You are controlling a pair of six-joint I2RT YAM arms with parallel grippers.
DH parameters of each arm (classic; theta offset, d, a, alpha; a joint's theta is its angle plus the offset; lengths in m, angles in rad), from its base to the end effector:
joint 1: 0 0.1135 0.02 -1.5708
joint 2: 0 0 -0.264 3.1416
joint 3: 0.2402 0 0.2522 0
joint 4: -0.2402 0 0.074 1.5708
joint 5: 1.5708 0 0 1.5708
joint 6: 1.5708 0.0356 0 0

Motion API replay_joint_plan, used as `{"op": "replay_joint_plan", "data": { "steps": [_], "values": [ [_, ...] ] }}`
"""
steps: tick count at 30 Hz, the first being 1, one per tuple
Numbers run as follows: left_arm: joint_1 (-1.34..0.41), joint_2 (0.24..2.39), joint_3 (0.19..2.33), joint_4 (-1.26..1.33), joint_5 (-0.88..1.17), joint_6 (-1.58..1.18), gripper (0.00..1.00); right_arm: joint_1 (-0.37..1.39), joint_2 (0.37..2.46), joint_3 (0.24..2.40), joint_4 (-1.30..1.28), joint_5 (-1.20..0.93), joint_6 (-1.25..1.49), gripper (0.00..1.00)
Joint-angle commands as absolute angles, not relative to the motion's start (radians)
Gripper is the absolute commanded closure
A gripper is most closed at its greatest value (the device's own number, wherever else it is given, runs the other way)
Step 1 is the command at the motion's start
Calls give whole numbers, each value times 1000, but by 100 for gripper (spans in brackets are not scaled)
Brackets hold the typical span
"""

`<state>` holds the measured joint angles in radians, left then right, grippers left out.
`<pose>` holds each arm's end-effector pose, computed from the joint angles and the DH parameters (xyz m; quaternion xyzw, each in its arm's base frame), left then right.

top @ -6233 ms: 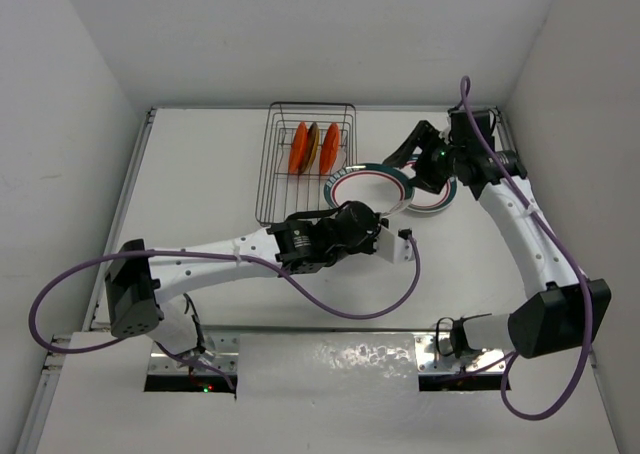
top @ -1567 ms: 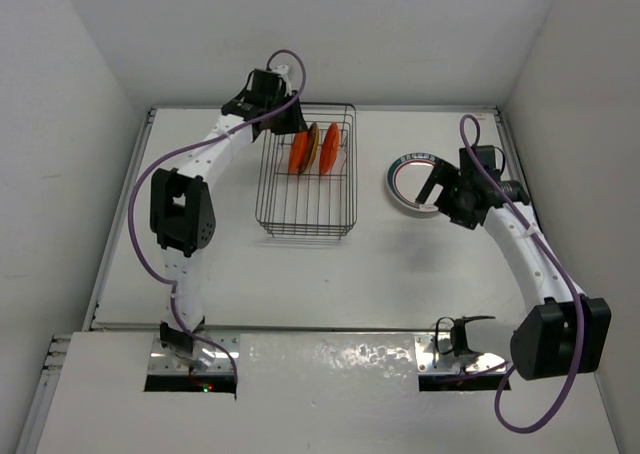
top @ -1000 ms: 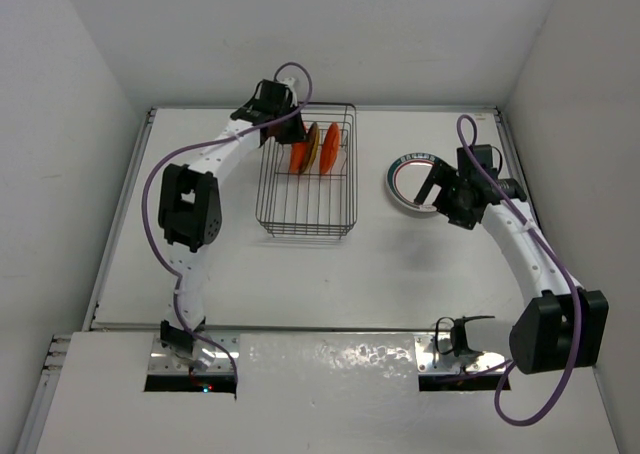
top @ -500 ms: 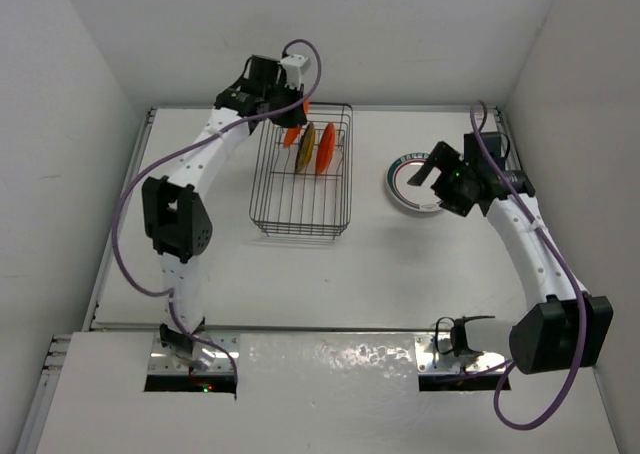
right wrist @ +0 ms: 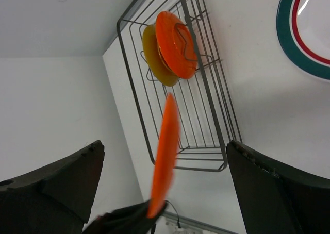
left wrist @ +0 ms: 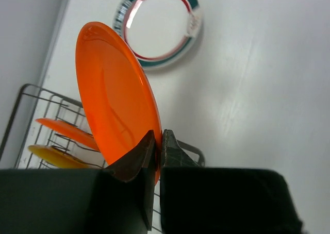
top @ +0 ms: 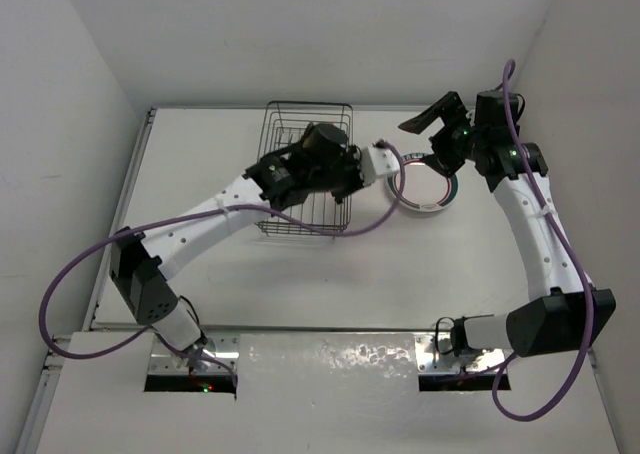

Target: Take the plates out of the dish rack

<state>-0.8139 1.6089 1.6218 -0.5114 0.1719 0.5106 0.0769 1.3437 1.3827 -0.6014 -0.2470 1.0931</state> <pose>0.2497 -0.2732 0.3883 0.5612 0.6485 -0.1498 0.4920 0.2933 0.0313 0.3824 0.3707 0.7881 0.3547 0.3401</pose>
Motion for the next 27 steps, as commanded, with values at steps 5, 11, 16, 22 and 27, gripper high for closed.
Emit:
{"op": "replay_joint_plan", "data": {
  "steps": [5,11,16,22,27],
  "values": [
    [-926,1554,1551,-443,25,669,100,112,1316,1353,-640,-255,1111,6],
    [-963,1562,1557,-437,29,673,100,172,1281,1161,-529,-304,1134,26],
    [-982,1591,1555,-416,43,657,95,195,1270,1122,-470,-319,1149,57],
    [-983,1612,1537,-322,-26,551,65,186,1206,1048,-482,-246,1164,100],
    [-971,1609,1494,-219,-573,297,0,98,1097,863,-433,-120,1126,100]
  ]
}}
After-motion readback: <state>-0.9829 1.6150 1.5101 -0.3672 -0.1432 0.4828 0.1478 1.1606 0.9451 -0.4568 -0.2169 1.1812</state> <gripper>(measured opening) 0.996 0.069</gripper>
